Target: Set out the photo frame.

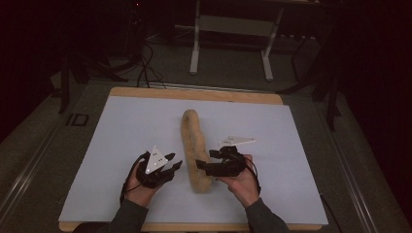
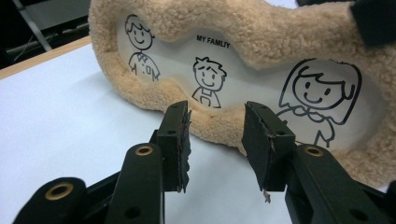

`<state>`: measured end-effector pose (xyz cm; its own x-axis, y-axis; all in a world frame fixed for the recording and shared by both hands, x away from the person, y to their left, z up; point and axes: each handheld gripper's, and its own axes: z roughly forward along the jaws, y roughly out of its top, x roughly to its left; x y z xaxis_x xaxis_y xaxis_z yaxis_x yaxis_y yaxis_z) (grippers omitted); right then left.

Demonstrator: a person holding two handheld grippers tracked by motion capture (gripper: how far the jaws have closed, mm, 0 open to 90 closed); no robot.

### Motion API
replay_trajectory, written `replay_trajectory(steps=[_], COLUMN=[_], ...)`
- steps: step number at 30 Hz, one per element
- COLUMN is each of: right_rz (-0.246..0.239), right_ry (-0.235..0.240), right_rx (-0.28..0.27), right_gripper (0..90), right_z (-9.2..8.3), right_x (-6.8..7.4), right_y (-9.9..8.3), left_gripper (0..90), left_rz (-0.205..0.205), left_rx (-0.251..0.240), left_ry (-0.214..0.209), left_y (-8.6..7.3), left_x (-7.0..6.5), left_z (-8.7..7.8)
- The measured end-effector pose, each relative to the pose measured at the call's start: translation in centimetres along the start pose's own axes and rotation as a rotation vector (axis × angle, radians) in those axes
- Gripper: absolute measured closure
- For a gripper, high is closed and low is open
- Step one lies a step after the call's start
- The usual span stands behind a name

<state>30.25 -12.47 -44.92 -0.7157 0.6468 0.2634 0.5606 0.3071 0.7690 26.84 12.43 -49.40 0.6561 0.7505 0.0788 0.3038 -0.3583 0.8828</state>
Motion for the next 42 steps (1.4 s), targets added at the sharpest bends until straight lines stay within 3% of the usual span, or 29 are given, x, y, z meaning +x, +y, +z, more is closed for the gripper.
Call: replay_trajectory(steps=[8, 18, 28, 42], right_rz=[-0.007, 0.0, -0.016, -0.078], right_ry=[-0.049, -0.053, -0.075, -0.108], right_rx=[0.049, 0.067, 0.083, 0.086], right_gripper=[42.3, 41.1, 48.1, 58.2], right_z=[1.9, 2.2, 2.3, 1.7], right_x=[0.5, 0.4, 0.7, 0.3], right_y=[-0.5, -0.6, -0.7, -0.8], left_gripper=[61.4, 61.4, 61.4, 61.6], left_rz=[-0.016, -0.039, -0.052, -0.073], left_rx=[-0.01, -0.018, -0.024, -0.03], left_ry=[0.012, 0.029, 0.042, 0.054], left_y=[0.0, 0.0, -0.1, -0.1], left_x=[0.6, 1.3, 1.8, 2.5], left_z=[-0.4, -0.8, -1.1, -1.5])
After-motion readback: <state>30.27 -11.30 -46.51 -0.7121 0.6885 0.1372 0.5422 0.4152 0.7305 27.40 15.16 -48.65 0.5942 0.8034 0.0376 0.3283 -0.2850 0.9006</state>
